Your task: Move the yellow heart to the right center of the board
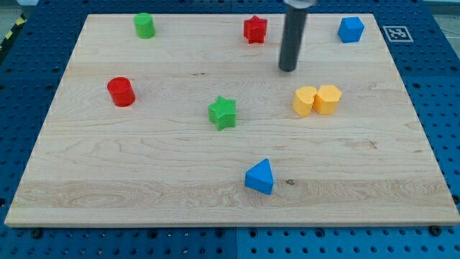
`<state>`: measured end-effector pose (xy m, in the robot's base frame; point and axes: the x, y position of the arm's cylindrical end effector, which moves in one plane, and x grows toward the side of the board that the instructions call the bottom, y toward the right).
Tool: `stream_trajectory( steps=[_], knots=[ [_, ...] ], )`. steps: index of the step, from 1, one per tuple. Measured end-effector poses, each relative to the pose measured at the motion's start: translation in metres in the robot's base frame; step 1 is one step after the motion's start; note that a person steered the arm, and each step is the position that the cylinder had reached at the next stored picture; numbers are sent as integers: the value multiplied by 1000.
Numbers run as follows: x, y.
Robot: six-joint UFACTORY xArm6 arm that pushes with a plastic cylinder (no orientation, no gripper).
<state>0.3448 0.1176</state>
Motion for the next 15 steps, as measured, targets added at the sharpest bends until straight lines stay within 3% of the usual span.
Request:
stream_trajectory(
  steps=[2, 7, 11, 12, 14, 15],
  knots=[
    [36, 84],
    [121, 49],
    [135, -17],
    [112, -21],
    [99, 23],
    [102, 3]
  ],
)
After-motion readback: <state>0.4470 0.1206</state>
